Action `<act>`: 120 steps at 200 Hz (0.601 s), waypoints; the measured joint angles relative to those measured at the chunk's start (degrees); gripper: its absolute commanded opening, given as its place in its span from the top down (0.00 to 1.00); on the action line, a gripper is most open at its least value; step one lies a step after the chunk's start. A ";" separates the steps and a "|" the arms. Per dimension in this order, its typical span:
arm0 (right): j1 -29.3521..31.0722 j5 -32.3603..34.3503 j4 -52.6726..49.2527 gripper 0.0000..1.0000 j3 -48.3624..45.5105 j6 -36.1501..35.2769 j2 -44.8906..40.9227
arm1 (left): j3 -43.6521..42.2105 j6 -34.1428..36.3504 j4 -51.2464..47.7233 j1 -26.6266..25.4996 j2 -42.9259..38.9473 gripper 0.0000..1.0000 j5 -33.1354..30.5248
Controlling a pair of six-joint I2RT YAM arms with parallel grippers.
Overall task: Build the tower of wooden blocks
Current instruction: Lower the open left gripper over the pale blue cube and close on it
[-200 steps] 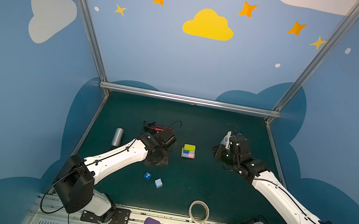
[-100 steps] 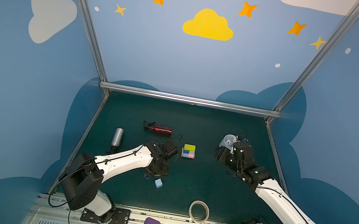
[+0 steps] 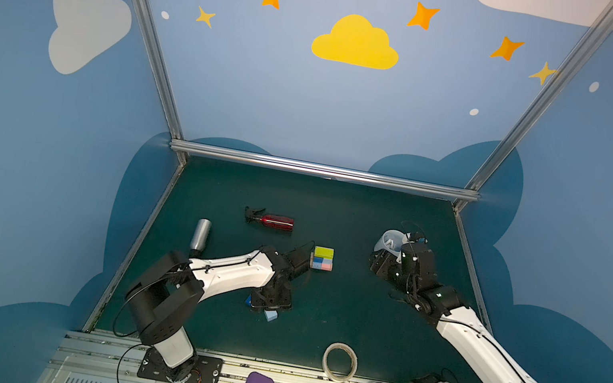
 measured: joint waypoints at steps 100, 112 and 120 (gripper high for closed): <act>-1.18 -0.90 0.55 0.28 -0.59 0.00 0.15 | 0.00 -0.90 0.09 -0.57 1.95 0.45 -0.42; -1.27 -0.96 0.59 0.28 -0.59 0.00 0.22 | 0.00 -0.90 0.07 -0.59 2.08 0.46 -0.68; -1.29 -1.03 0.61 0.28 -0.59 0.00 0.26 | 0.02 -0.92 0.07 -0.59 2.16 0.47 -0.83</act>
